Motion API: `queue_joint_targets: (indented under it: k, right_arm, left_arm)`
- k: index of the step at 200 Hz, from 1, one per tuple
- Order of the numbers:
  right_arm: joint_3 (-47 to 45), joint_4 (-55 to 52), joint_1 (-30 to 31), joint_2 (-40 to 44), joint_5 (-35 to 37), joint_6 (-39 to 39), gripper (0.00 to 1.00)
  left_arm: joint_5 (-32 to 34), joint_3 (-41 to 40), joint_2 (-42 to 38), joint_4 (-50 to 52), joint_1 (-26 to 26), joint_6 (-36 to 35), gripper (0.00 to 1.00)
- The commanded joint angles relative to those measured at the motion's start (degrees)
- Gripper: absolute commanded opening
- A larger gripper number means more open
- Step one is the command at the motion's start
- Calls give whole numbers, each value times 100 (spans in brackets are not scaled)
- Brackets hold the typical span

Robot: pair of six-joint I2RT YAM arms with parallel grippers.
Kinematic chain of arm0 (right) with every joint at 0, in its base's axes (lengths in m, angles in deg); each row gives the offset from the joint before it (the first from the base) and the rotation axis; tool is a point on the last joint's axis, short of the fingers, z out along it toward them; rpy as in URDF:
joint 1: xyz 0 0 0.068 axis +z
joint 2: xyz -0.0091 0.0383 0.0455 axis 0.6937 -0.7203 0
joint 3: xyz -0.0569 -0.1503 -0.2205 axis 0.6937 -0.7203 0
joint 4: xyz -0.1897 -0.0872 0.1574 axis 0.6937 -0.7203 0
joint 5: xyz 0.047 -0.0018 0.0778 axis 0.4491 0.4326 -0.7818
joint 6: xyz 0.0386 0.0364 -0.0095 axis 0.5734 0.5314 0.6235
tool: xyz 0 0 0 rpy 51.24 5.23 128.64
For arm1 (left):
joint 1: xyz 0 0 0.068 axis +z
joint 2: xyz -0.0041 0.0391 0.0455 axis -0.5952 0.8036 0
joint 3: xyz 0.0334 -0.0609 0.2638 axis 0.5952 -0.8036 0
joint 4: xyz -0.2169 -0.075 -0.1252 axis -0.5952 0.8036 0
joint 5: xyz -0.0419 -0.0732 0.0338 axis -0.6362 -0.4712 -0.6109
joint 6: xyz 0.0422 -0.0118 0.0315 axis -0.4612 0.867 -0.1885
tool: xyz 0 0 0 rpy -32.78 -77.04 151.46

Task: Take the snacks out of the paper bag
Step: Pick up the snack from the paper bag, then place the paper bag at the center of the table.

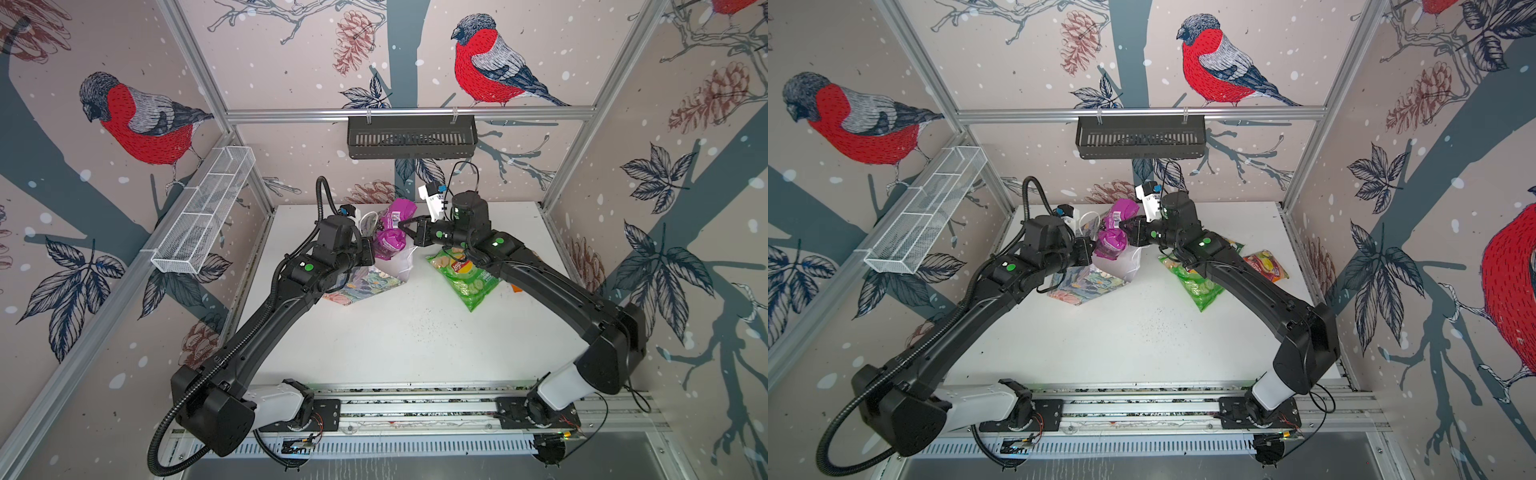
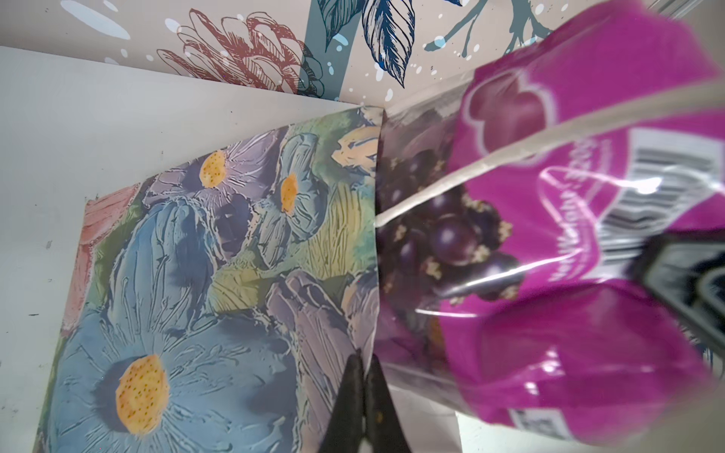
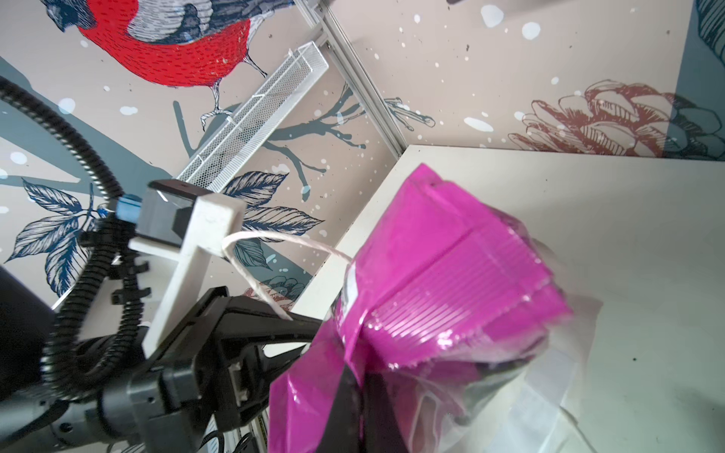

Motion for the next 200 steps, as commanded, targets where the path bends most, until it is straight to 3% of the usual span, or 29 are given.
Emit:
queue_joint_targets:
  k: [1, 58, 129, 200]
  right_arm:
    - [107, 672, -106, 259, 163, -33, 0]
    - [277, 513, -707, 777, 436, -121, 0]
    - [126, -172, -1277, 993, 935, -469, 0]
    - [-419, -673, -1402, 722, 502, -623, 0]
  left_arm:
    - [-147, 83, 41, -178, 19, -76, 0]
    - [-457, 226, 45, -402, 210, -30, 0]
    - [-843, -317, -256, -753, 1049, 390, 2]
    - [-908, -774, -481, -903, 1628, 531, 10]
